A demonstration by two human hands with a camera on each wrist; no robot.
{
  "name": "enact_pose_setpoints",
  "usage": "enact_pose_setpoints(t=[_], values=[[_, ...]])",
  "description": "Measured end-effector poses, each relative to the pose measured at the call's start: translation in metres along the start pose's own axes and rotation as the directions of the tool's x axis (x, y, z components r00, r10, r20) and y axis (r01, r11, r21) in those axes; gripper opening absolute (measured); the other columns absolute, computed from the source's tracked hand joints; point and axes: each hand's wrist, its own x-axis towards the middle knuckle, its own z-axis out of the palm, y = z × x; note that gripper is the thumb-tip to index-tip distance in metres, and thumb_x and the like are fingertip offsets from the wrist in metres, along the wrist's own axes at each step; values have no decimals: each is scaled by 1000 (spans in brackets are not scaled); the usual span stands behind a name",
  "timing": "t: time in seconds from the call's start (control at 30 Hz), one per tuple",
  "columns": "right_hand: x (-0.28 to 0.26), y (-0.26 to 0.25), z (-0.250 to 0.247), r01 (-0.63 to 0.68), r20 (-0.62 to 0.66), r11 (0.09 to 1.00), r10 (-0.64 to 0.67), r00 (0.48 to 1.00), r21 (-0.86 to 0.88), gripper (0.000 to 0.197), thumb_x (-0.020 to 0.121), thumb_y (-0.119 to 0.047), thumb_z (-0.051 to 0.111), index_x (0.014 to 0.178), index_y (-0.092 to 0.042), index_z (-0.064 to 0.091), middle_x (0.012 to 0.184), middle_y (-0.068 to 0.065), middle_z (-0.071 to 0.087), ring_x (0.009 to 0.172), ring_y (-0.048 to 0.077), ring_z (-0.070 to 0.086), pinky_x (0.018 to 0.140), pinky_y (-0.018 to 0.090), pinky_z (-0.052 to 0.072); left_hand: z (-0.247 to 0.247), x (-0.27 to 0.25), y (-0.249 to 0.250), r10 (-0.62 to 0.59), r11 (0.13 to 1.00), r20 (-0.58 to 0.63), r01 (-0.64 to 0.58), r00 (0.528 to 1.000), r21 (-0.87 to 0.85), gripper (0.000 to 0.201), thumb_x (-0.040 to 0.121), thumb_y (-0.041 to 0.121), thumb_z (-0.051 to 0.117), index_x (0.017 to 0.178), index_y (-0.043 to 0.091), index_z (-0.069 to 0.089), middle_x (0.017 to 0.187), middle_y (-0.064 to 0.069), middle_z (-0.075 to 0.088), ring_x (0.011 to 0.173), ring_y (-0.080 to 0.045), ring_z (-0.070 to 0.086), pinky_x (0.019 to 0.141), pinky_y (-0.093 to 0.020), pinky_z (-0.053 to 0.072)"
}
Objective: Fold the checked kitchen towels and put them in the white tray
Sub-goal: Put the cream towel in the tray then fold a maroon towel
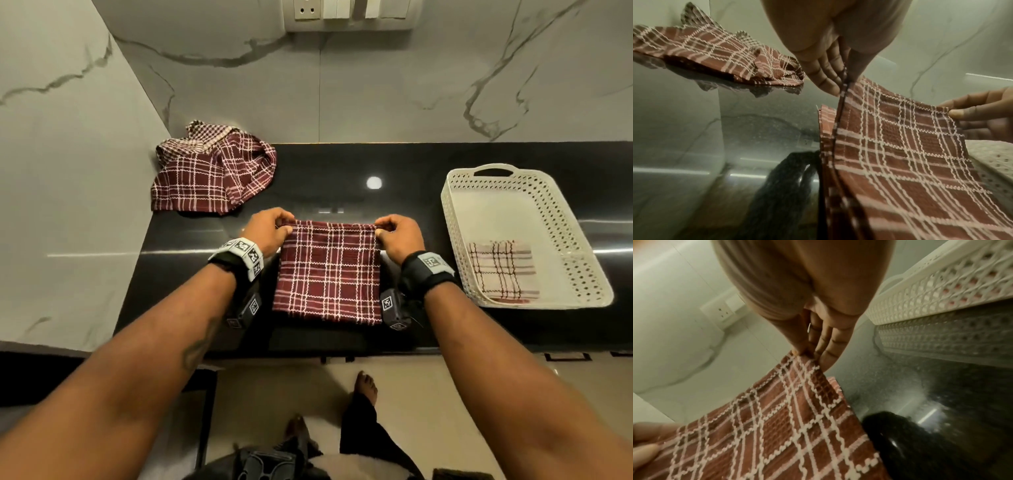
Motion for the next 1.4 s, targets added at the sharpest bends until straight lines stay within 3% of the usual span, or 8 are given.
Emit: enact_pose_setpoints(t=[0.23,0.63,0.73,0.83,0.9,1.0,1.23,1.4], values=[[38,15,25,-82,27,984,88,996,-157,13,88,-4,62,88,-14,71,88,5,70,83,18,63,84,29,53,31,32,-17,-76,993,-10,77,997,94,25,93,16,66,117,15,68,109,-5,71,102,-21,65,85,-19,40],[40,6,26,-36,45,893,63,997,-448,21,88,-7,52,102,-9,68,107,14,66,101,33,63,84,34,49,32,37,-9,-49,953,16,42,999,300,32,98,23,55,127,11,57,123,-11,58,111,-31,58,98,-43,47],[26,-12,34,155,93,748,-125,988,-645,31,91,-16,53,120,-10,57,122,14,55,111,35,56,96,48,49,37,22,3,208,855,-34,-165,977,491,39,96,21,53,133,10,50,123,-12,51,106,-33,55,89,-46,49],[1,-25,59,397,365,733,-215,906,-552,46,94,-31,54,136,-15,46,141,9,47,130,29,45,107,53,40,57,7,11,510,690,223,-549,831,471,47,97,29,49,140,10,48,143,-13,49,128,-34,49,108,-47,41],[-13,-17,73,435,557,678,-46,830,-593,71,98,-47,43,157,-17,15,165,4,10,151,26,11,119,60,16,70,-6,5,390,604,446,-589,806,537,63,102,47,27,155,13,25,163,-9,19,151,-28,18,123,-47,17],[-22,9,64,417,571,578,105,814,-701,88,95,-68,25,155,-19,-17,161,2,-27,149,24,-22,119,57,-10,65,-18,-22,204,594,435,-464,877,657,80,96,65,2,158,15,-4,165,-6,-10,153,-22,-8,124,-45,-1],[-39,14,31,243,385,552,155,910,-798,89,96,-65,24,156,-10,-12,162,11,-23,149,27,-22,116,58,-15,47,-35,-16,170,656,360,-378,917,654,75,101,56,19,158,12,-3,165,-8,-11,153,-23,-10,124,-48,-1],[-81,7,65,416,576,631,61,815,-655,73,100,-58,20,157,-21,-8,164,1,-19,151,21,-17,118,56,-12,73,-69,3,213,595,516,-529,829,605,71,101,57,9,158,17,-7,165,-5,-12,153,-21,-8,124,-47,0]])
